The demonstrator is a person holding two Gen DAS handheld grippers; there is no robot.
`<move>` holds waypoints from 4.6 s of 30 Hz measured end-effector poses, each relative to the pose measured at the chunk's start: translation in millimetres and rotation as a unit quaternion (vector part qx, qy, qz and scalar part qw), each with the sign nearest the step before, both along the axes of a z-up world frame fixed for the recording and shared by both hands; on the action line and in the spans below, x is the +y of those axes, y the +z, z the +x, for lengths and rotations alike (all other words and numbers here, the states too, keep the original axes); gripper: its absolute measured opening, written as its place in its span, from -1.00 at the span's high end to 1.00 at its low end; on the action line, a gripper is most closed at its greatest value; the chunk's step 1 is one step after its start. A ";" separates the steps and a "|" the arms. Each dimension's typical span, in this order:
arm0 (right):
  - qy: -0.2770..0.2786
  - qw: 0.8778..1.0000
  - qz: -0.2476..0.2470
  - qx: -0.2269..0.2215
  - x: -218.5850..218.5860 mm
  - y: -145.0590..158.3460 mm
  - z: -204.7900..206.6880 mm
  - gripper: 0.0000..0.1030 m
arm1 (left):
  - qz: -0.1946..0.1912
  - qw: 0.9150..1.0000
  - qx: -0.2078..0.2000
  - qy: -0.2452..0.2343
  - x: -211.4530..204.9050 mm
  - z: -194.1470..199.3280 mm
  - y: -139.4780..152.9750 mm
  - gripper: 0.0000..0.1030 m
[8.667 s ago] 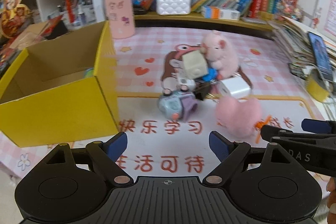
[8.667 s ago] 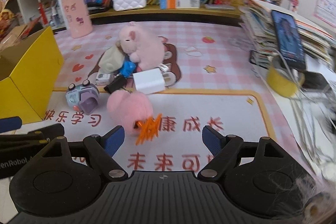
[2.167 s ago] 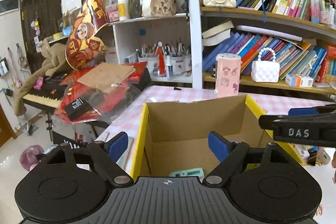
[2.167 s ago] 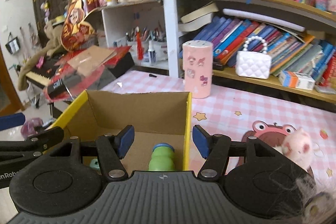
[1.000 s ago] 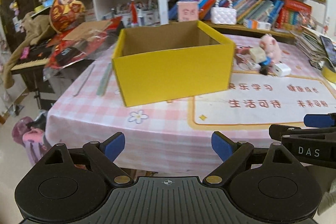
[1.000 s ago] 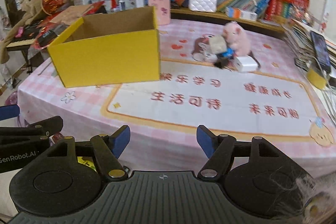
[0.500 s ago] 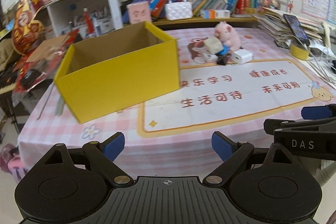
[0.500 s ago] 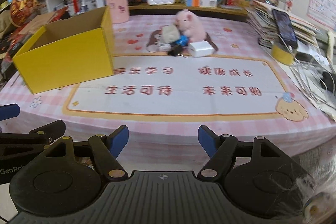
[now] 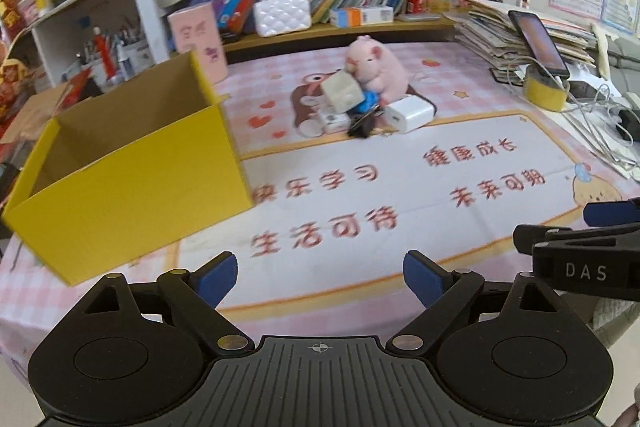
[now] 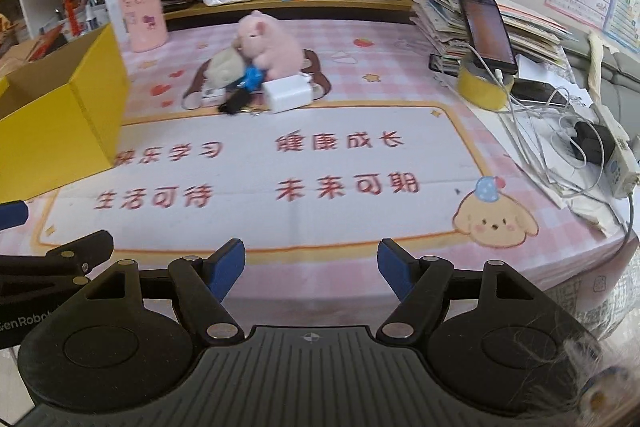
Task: Organize objects
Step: 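Withdraw both tools from the box toward the remaining toys, then move the left tool toward the black binder clip while the right tool approaches the white block, then grasp the black binder clip with the left tool while the right tool grasps the white block, then carry the binder clip and white block over the yellow box with both tools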
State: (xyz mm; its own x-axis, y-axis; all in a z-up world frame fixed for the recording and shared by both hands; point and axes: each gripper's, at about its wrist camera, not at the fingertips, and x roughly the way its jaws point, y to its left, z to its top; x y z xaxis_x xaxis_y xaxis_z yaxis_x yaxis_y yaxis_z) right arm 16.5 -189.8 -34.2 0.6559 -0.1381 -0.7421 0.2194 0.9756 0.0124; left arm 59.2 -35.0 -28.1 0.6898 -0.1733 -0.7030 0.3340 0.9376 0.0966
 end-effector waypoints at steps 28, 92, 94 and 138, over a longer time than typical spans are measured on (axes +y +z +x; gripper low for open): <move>0.100 0.994 0.013 -0.034 -91.5 -4.5 115.7 -0.38 | -0.004 0.994 -0.044 0.098 -81.4 101.2 22.2 -0.79; 0.151 0.988 0.026 -0.033 -147.5 -24.2 162.1 -0.22 | -0.058 0.967 0.056 0.240 -128.7 201.5 -52.4 0.46; 0.150 0.988 0.028 -0.032 -147.2 -25.1 160.2 -0.22 | -0.063 0.969 0.059 0.230 -125.1 194.3 -49.4 0.49; 0.157 0.986 0.043 -0.018 -119.5 -23.0 134.1 -0.22 | -0.100 0.989 0.036 0.101 -96.3 132.4 -20.4 0.51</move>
State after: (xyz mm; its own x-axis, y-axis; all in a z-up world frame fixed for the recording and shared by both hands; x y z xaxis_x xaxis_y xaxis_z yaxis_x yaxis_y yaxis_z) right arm 150.6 -309.3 -57.2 0.6828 0.1388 -0.7173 -0.0960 0.9903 0.1003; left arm 191.6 -131.3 -48.4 0.6736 -0.1782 -0.7173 0.1373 0.9838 -0.1155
